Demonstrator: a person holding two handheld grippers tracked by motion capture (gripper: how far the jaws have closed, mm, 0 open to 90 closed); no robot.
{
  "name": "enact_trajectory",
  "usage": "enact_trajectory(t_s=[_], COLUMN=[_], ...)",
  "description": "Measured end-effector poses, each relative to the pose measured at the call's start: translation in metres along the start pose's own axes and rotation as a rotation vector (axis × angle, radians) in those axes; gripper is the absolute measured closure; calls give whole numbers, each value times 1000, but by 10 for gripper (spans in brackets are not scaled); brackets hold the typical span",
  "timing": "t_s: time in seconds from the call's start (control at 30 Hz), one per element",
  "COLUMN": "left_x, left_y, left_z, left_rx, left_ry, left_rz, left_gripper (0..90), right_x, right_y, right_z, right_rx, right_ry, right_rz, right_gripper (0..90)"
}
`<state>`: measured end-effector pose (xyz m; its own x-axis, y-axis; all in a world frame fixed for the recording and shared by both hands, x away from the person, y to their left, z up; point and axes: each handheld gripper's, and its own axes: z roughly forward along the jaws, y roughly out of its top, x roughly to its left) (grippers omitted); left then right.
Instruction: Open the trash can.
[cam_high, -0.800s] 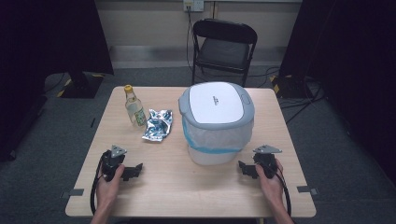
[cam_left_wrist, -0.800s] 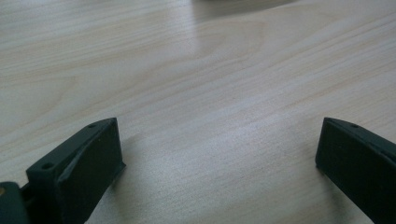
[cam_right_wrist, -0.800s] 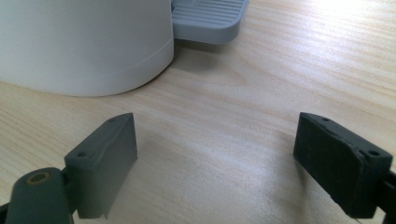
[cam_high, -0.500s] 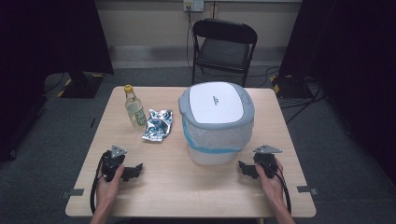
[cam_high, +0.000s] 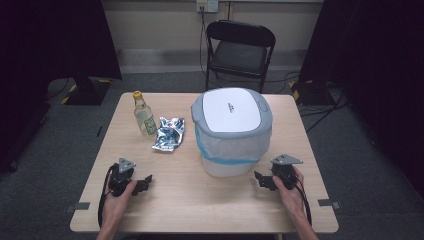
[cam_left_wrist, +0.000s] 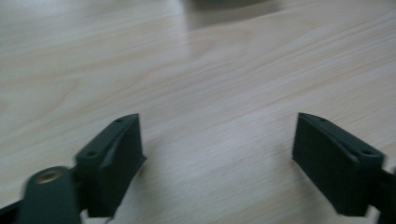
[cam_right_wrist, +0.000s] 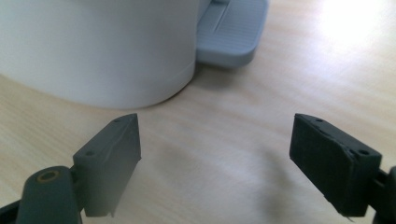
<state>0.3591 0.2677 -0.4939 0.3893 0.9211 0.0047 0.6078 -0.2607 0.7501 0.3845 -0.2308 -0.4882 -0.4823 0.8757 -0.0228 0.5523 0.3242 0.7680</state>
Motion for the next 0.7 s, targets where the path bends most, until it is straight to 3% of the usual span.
enact_trajectory(t_s=[0.13,0.37,0.57,0.7], left_x=[-11,-34,-61,-74], left_y=[13,45,69,77], left_z=[0,14,23,32], left_rx=[-47,-96,-118,-128], left_ry=[-45,-115,-157,-183], left_rz=[4,-12,78,68], left_gripper=[161,160,158,160], right_x=[-4,-8,-17,-19], right_y=[11,32,33,33], right_z=[-3,0,9,14], right_rx=[-23,-1,5,1], right_ry=[1,-7,-15,-24], right_rz=[4,-14,5,10], right_gripper=[160,162,186,213])
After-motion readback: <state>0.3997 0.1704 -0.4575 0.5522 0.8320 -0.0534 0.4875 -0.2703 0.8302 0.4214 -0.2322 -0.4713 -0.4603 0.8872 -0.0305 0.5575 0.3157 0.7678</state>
